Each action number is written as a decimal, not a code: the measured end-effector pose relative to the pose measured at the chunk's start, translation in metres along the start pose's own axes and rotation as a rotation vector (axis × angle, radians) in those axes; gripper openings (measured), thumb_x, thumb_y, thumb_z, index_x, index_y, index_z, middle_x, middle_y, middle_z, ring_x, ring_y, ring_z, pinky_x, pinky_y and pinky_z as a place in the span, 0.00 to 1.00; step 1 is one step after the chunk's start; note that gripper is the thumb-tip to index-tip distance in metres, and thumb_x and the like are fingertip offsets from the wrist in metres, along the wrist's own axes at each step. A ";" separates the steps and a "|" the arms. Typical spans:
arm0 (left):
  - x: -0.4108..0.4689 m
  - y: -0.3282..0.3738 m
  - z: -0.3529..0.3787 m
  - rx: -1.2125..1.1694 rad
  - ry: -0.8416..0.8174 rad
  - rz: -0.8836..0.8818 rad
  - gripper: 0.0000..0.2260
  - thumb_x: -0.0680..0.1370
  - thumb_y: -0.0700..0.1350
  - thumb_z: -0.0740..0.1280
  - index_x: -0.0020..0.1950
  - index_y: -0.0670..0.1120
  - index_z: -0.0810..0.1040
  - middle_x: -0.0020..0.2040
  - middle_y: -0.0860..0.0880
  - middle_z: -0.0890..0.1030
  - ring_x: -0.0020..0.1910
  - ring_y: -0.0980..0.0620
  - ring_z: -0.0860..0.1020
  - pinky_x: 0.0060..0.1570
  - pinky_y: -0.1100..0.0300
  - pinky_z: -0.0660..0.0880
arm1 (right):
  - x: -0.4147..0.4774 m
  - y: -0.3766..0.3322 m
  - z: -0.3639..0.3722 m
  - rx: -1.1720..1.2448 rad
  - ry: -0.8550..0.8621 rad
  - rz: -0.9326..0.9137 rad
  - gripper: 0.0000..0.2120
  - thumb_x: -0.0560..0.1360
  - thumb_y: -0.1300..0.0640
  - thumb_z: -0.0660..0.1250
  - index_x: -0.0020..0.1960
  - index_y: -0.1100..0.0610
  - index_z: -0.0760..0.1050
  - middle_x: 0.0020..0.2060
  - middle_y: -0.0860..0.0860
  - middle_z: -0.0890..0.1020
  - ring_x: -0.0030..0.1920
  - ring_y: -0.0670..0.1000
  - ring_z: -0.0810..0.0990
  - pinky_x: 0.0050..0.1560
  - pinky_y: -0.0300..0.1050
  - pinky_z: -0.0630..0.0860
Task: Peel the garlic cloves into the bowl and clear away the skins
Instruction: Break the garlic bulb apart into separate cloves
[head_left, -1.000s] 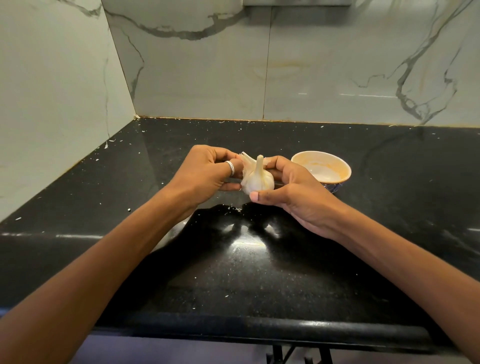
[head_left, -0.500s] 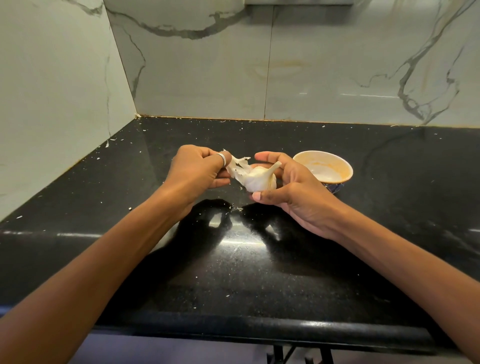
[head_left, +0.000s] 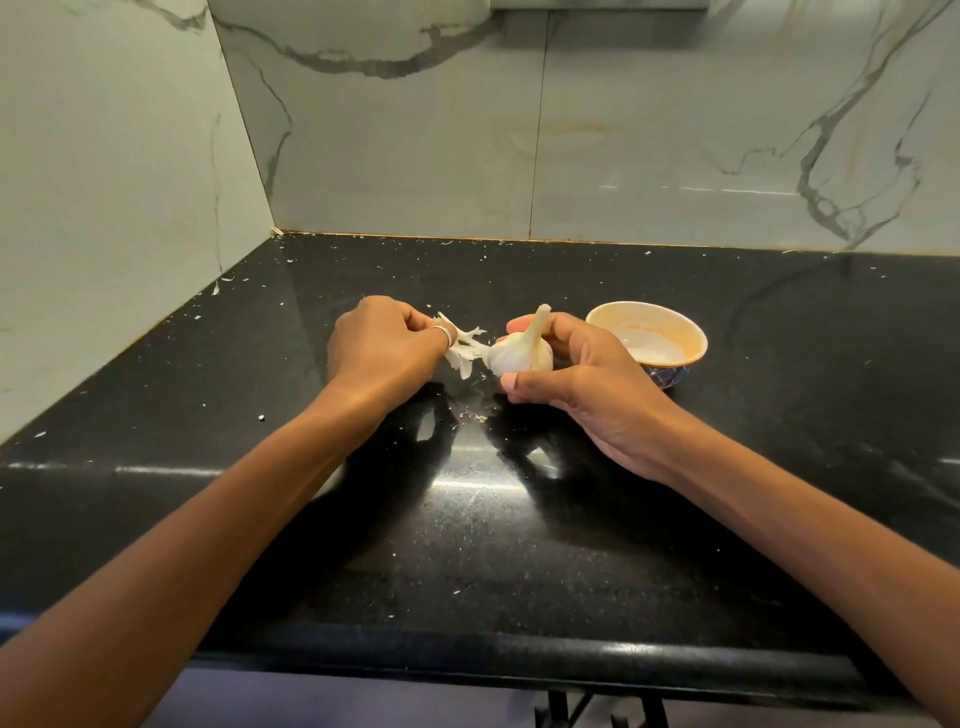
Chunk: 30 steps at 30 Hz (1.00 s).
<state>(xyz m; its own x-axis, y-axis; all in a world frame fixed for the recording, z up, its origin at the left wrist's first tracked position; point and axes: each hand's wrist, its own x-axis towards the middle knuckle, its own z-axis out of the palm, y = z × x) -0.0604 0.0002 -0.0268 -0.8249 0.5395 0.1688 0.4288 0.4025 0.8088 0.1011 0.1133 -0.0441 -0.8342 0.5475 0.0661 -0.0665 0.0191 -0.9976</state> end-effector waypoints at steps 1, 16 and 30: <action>-0.001 0.001 0.000 0.047 0.014 0.032 0.06 0.73 0.50 0.72 0.38 0.51 0.85 0.37 0.54 0.85 0.42 0.49 0.84 0.52 0.51 0.81 | 0.000 0.001 0.000 -0.017 0.009 -0.003 0.22 0.71 0.71 0.75 0.62 0.56 0.78 0.59 0.60 0.83 0.54 0.54 0.82 0.64 0.55 0.79; -0.017 0.007 0.011 -0.125 -0.106 0.556 0.05 0.75 0.45 0.75 0.48 0.54 0.85 0.43 0.59 0.84 0.43 0.61 0.82 0.44 0.59 0.80 | 0.002 0.006 0.000 -0.214 0.046 -0.056 0.22 0.68 0.57 0.83 0.59 0.53 0.80 0.52 0.53 0.86 0.54 0.56 0.86 0.58 0.57 0.83; -0.016 0.007 0.010 -0.099 -0.137 0.491 0.07 0.75 0.40 0.74 0.48 0.51 0.87 0.42 0.56 0.86 0.41 0.61 0.83 0.45 0.62 0.81 | 0.003 0.009 0.000 -0.343 0.087 -0.114 0.23 0.64 0.52 0.85 0.56 0.48 0.81 0.50 0.49 0.86 0.52 0.54 0.86 0.56 0.58 0.83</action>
<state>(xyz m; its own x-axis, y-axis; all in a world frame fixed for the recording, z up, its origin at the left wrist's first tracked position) -0.0410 0.0021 -0.0298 -0.4766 0.7419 0.4716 0.7108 0.0094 0.7033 0.0974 0.1149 -0.0533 -0.7812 0.5946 0.1901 0.0434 0.3556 -0.9336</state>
